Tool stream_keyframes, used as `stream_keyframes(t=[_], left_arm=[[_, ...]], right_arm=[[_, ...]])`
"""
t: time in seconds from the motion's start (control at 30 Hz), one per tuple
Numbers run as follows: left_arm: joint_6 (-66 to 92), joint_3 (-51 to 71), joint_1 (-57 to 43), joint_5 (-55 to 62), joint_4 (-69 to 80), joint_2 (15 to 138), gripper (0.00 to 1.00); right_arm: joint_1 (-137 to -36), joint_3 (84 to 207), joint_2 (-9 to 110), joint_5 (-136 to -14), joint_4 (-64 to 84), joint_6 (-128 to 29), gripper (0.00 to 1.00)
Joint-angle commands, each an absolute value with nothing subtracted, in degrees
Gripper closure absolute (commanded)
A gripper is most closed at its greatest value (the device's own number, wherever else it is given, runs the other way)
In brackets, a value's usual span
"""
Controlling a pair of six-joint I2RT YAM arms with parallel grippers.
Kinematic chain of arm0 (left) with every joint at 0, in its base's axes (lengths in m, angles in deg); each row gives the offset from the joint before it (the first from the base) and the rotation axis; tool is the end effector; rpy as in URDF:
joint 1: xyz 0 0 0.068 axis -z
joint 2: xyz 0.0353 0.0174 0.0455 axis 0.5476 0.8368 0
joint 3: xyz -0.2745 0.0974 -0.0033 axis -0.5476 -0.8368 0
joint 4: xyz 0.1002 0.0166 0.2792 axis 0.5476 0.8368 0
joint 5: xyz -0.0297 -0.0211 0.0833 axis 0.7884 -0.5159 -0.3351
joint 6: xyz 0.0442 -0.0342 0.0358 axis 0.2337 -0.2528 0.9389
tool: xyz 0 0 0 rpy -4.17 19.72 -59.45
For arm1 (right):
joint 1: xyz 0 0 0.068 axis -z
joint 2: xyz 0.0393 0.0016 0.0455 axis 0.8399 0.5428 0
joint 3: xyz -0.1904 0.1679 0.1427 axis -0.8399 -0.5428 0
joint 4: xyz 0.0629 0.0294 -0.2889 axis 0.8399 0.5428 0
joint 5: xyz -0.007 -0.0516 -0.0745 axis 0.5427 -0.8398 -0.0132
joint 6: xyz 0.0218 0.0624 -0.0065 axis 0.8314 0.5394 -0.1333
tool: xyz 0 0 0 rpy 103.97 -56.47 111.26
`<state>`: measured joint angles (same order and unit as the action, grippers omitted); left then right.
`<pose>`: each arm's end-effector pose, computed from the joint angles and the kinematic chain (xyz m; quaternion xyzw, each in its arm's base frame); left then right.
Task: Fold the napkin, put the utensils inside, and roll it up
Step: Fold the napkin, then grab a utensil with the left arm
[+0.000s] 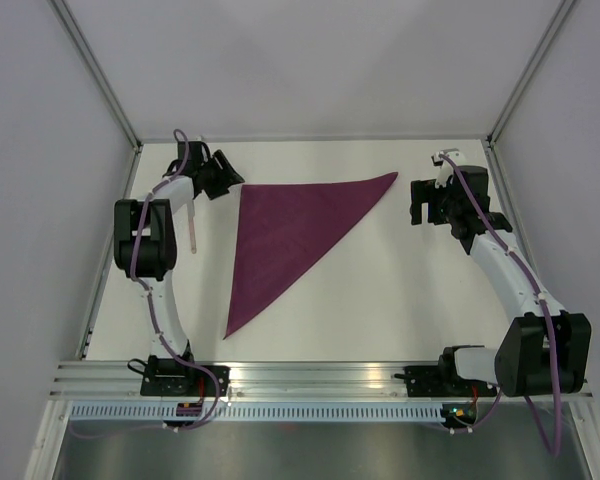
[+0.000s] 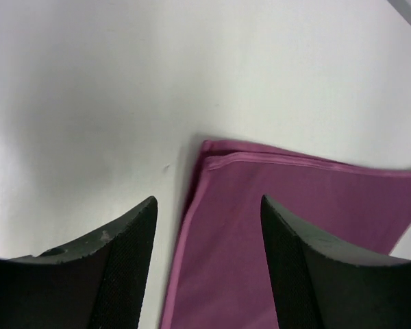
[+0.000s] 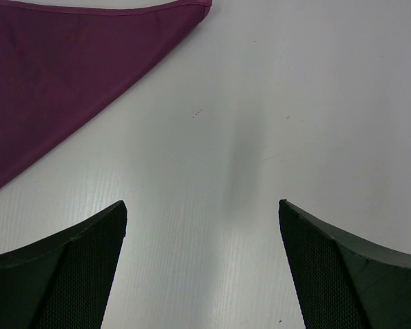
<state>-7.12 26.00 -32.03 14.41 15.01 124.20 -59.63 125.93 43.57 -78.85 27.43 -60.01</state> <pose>0.5323 -0.0283 0.1516 -0.1743 0.8890 -0.2587 0.3352 0.3310 0.0177 0.2822 -0.0605 0.8879 0.0231 0.4554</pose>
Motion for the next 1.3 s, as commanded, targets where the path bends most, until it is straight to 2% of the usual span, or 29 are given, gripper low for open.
stream_keyframes(t=[0.0, 0.2, 0.43, 0.73, 1.0, 1.13, 1.2, 1.23, 1.27], left_arm=[[-5.0, 21.9, -32.8, 3.8, 16.2, 113.8, 0.33], [-4.3, 11.9, -32.9, -9.7, 21.8, 103.3, 0.34], [-1.8, 7.4, -33.0, -19.9, 29.2, 102.3, 0.38], [0.4, 5.9, -34.9, -22.7, 30.2, 105.2, 0.39], [0.3, 7.3, -37.0, -19.3, 30.4, 109.9, 0.41], [1.1, 9.3, -37.2, -17.8, 31.8, 112.4, 0.51], [1.4, 10.4, -37.3, -16.8, 32.9, 113.7, 0.60], [1.8, 10.7, -37.4, -16.4, 33.1, 114.0, 0.71], [2.1, 11.2, -37.3, -15.7, 33.7, 115.0, 0.76]], right_arm=[[-59.6, 128.5, 42.6, -77.9, 28.3, -60.5, 0.04], [-59.5, 128.4, 40.7, -76.5, 28.4, -60.2, 0.04], [-59.6, 128.3, 39.5, -75.1, 28.6, -60.1, 0.04], [-59.6, 128.1, 38.7, -74.9, 28.8, -60.3, 0.04], [-59.6, 128.1, 38.8, -74.7, 28.9, -60.5, 0.04], [-59.6, 128.1, 38.9, -74.5, 28.9, -60.5, 0.04], [-59.6, 128.1, 38.9, -74.6, 29.0, -60.5, 0.04], [-59.6, 128.1, 38.8, -74.6, 28.9, -60.5, 0.04], [-59.5, 128.1, 38.9, -74.6, 29.0, -60.5, 0.04]])
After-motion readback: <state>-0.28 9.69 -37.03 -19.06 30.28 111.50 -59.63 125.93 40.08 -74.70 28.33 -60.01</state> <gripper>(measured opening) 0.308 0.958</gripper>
